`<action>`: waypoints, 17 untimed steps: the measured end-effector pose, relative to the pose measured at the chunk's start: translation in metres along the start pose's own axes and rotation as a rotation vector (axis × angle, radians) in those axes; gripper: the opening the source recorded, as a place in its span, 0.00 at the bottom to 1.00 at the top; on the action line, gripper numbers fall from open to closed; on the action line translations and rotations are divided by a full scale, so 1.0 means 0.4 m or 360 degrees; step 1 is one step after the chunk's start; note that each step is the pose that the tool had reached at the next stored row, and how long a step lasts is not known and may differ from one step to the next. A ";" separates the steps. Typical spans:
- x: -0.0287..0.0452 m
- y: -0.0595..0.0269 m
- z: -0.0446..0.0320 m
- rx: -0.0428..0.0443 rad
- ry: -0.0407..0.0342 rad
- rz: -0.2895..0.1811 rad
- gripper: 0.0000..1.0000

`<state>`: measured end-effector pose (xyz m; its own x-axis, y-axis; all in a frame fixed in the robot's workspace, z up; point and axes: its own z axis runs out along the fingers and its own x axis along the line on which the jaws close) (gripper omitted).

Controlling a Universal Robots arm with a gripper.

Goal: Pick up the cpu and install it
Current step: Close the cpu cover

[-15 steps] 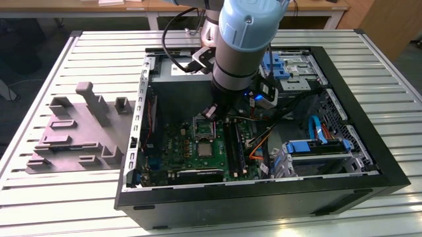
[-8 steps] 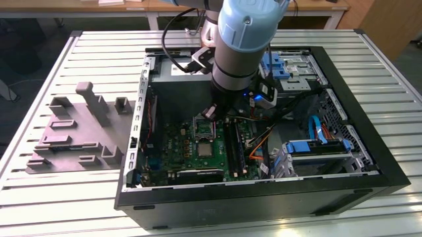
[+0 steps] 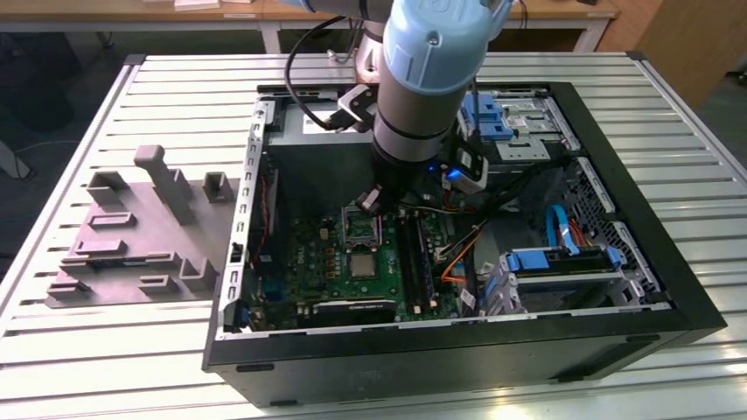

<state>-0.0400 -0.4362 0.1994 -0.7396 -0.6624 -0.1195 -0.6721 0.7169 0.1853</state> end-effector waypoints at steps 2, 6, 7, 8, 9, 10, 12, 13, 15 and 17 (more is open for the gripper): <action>0.000 0.001 0.000 0.0011 0.0010 0.0000 0.11; 0.001 0.002 0.000 0.0033 0.0030 0.0002 0.11; 0.001 0.004 0.000 0.0038 0.0035 0.0002 0.11; 0.001 0.005 0.000 0.0041 0.0037 0.0002 0.11; 0.001 0.006 0.000 0.0044 0.0040 0.0002 0.11; 0.000 0.008 -0.001 0.0048 0.0044 0.0002 0.11; 0.001 0.013 -0.004 0.0054 0.0049 0.0002 0.11; 0.001 0.015 -0.006 0.0058 0.0053 0.0003 0.11; 0.001 0.019 -0.009 0.0068 0.0061 0.0003 0.11; 0.000 0.022 -0.013 0.0077 0.0070 0.0004 0.11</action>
<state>-0.0458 -0.4311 0.2062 -0.7395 -0.6688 -0.0759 -0.6721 0.7275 0.1379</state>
